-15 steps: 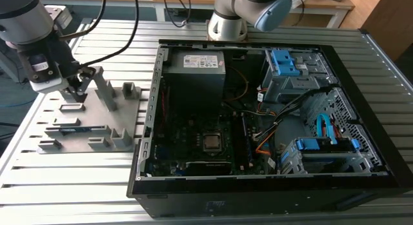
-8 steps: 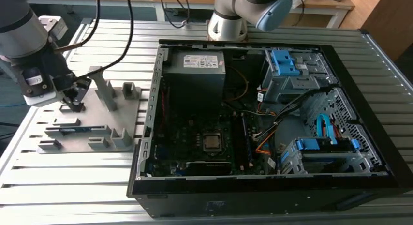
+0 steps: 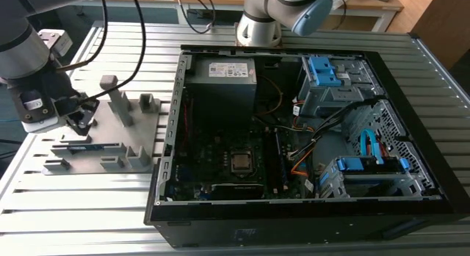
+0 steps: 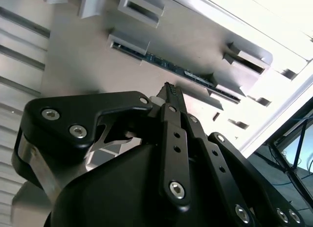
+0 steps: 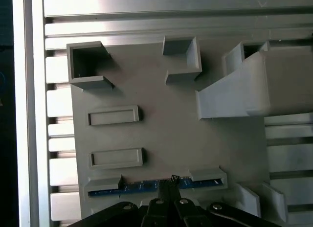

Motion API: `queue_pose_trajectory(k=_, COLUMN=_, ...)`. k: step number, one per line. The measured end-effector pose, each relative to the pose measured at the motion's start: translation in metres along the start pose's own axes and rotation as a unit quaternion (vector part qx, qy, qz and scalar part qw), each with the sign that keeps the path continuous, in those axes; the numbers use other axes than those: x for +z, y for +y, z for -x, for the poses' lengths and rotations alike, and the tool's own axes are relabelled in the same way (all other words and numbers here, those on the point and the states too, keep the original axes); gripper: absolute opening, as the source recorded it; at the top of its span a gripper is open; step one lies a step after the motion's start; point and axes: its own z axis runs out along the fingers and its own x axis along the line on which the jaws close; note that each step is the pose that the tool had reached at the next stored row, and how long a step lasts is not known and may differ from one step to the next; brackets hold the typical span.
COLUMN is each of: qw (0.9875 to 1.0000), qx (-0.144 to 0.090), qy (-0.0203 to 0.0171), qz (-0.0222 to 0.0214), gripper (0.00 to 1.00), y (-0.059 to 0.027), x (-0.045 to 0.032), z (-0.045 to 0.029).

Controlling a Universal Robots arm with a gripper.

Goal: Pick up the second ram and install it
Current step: 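Reach for the second ram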

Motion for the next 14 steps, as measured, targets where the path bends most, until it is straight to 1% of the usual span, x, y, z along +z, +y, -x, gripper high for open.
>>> queue_pose_trajectory(k=6, qw=1.0000, qx=0.000, qy=0.0001, qz=-0.0001, gripper=0.10, y=-0.0023, x=0.0107, z=-0.0016)
queue_pose_trajectory(k=9, qw=1.0000, qx=0.000, qy=0.0001, qz=-0.0001, gripper=0.10, y=-0.0035, x=0.0146, z=-0.0024)
queue_pose_trajectory(k=11, qw=1.0000, qx=0.000, qy=0.0001, qz=-0.0001, gripper=0.10, y=-0.0041, x=0.0166, z=-0.0030)
queue_pose_trajectory(k=14, qw=1.0000, qx=0.000, qy=0.0001, qz=0.0000, gripper=0.10, y=-0.0043, x=0.0173, z=-0.0034)
